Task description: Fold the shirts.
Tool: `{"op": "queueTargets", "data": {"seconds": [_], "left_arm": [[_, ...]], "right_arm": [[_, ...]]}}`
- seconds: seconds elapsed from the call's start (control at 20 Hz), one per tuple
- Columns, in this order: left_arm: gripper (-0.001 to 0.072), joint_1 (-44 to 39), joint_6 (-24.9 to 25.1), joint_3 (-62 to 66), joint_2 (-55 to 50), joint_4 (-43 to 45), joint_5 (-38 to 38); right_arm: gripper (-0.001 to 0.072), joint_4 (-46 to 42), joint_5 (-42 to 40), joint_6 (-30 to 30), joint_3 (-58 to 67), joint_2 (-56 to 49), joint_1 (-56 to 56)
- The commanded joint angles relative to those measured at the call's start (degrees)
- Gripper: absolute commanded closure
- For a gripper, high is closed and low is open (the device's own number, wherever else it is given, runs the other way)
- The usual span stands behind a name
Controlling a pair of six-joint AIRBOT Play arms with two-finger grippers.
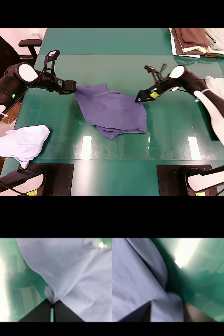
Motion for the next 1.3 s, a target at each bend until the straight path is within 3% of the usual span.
{"op": "queueTargets", "data": {"seconds": [0.0,0.05,0.2,0.4,0.85,1.05,1.25], "left_arm": [[0.0681,0.0,0.1,0.1,0.0,0.0,-0.1],[0.0681,0.0,0.1,0.1,0.0,0.0,-0.2],[0.0682,0.0,0.2,1.4,2.7,0.2,-0.2],[0.0682,0.0,1.6,12.0,12.5,1.1,-0.9],[0.0683,0.0,1.6,38.2,30.4,-3.1,-1.1],[0.0683,0.0,1.7,41.9,30.6,-4.5,-1.6],[0.0683,0.0,1.9,41.6,24.1,0.9,-9.8]], "right_arm": [[0.055,0.1,0.3,-0.3,4.7,-4.5,2.6],[0.0693,0.1,0.3,-1.0,5.4,-4.4,2.6],[0.0696,-3.6,0.3,-1.0,8.5,-0.6,2.3],[0.0696,-9.8,2.2,-1.0,17.4,11.9,1.0],[0.0696,-10.3,8.1,3.5,35.3,35.6,0.3],[0.0696,-16.4,8.0,9.0,36.6,39.0,0.3],[0.0696,-17.5,10.5,12.5,36.6,33.3,0.3]]}}
